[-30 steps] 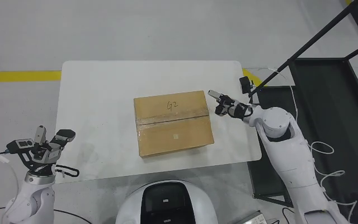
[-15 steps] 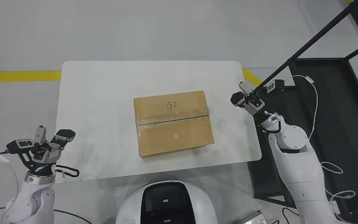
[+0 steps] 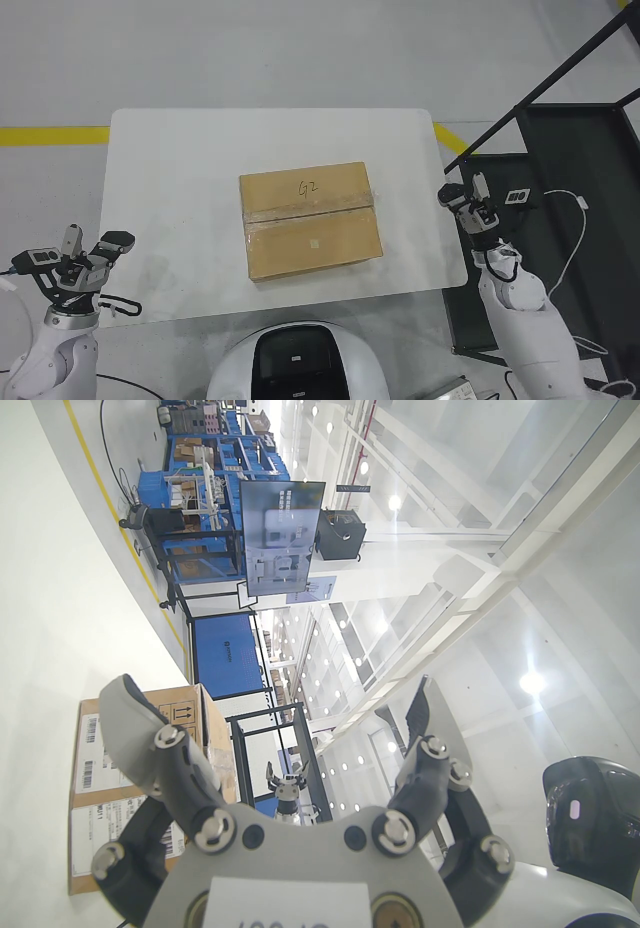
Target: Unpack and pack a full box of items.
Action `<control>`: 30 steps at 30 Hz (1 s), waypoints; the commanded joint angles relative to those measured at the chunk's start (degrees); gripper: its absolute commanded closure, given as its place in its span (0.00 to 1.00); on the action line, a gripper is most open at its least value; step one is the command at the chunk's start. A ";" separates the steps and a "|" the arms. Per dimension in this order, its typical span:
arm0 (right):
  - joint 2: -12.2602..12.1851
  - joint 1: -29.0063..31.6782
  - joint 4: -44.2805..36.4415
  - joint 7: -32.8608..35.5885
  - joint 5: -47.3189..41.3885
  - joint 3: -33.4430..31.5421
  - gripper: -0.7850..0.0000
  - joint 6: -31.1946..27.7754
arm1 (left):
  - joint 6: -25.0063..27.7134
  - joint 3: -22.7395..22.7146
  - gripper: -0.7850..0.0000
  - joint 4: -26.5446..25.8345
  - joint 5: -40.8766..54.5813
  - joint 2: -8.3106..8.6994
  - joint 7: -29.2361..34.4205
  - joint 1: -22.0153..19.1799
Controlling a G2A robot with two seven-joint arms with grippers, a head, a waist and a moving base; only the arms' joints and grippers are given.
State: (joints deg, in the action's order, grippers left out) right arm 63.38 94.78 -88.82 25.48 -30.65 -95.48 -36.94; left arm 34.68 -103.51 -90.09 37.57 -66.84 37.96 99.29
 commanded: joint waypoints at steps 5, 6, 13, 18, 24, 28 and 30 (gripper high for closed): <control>-0.05 0.55 -0.16 2.21 -1.12 -0.52 0.00 0.52 | -0.61 0.22 0.00 -0.83 -1.42 0.01 -0.48 -0.23; -0.05 0.55 -0.16 2.21 -1.12 -0.52 0.00 0.52 | -1.38 0.52 0.00 -1.76 -3.44 0.00 -1.35 -0.32; -0.05 0.55 -0.16 2.21 -1.12 -0.52 0.00 0.52 | -8.02 3.79 0.00 -8.67 -15.60 -0.85 -16.27 1.03; -0.05 0.55 -0.16 2.21 -1.12 -0.52 0.00 0.52 | -11.68 7.32 0.00 -11.64 -26.03 -1.65 -27.56 1.86; -0.05 0.55 -0.16 2.21 -1.12 -0.52 0.00 0.52 | -10.99 11.47 0.00 -13.29 -34.76 -2.62 -37.16 3.99; -0.05 0.55 -0.16 2.21 -1.12 -0.52 0.00 0.52 | -10.58 11.99 0.00 -11.96 -36.39 -3.05 -41.53 4.63; -0.05 0.55 -0.16 2.21 -1.12 -0.52 0.00 0.52 | -9.93 12.01 0.00 -11.09 -37.26 -3.25 -43.47 4.83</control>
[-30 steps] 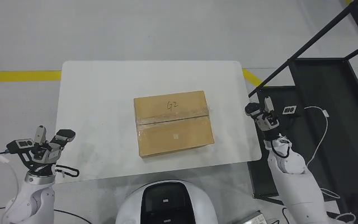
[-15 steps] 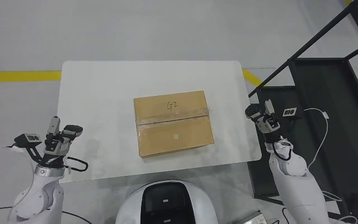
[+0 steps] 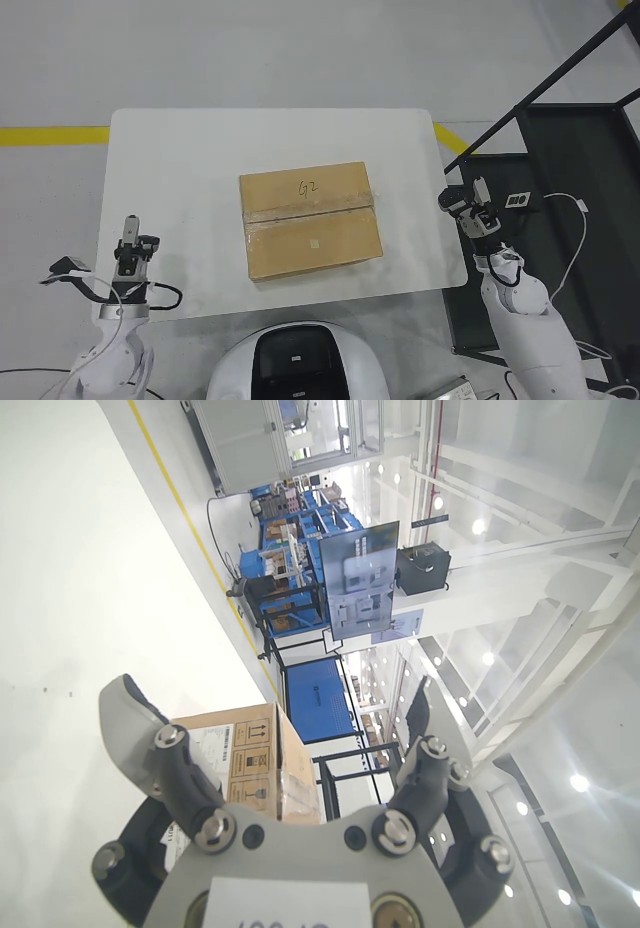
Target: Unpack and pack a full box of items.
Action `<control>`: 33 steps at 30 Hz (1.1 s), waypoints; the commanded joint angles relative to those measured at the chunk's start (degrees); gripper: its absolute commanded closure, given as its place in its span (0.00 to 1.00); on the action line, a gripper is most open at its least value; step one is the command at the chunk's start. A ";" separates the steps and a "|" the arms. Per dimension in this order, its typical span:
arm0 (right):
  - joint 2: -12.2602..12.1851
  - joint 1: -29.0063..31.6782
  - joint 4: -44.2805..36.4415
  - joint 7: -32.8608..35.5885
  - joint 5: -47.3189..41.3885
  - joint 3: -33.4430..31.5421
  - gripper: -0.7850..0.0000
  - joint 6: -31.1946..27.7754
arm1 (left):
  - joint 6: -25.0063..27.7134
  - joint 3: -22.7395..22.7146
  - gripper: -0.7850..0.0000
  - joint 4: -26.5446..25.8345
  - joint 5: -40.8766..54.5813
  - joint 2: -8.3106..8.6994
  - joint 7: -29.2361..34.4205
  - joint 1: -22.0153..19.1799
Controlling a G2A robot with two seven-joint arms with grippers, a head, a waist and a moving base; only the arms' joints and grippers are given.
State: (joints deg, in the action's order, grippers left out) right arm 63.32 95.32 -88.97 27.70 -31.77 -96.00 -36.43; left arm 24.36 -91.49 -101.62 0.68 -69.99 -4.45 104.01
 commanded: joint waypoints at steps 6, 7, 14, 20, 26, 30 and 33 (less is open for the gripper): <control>0.00 0.00 0.00 0.00 0.00 0.00 0.00 0.00 | 2.27 -1.41 0.00 1.42 1.14 -0.34 -2.69 0.90; 0.00 0.00 0.00 0.00 0.00 0.00 0.00 0.00 | 2.27 -1.41 0.00 1.42 1.14 -0.34 -2.69 0.90; 0.00 0.00 0.00 0.00 0.00 0.00 0.00 0.00 | 2.27 -1.41 0.00 1.42 1.14 -0.34 -2.68 0.90; 0.00 0.00 0.00 0.00 0.00 0.00 0.00 0.00 | 2.27 -1.41 0.00 1.42 1.13 -0.34 -2.68 0.90; 0.00 0.00 0.00 0.00 0.00 0.00 0.00 0.00 | 2.27 -1.41 0.00 1.42 1.13 -0.34 -2.69 0.90; 0.00 0.00 0.00 0.00 0.00 0.00 0.00 0.00 | 2.27 -1.41 0.00 1.42 1.13 -0.34 -2.69 0.90; 0.00 0.00 0.00 0.00 0.00 0.00 0.00 0.00 | 2.27 -1.41 0.00 1.42 1.13 -0.34 -2.68 0.90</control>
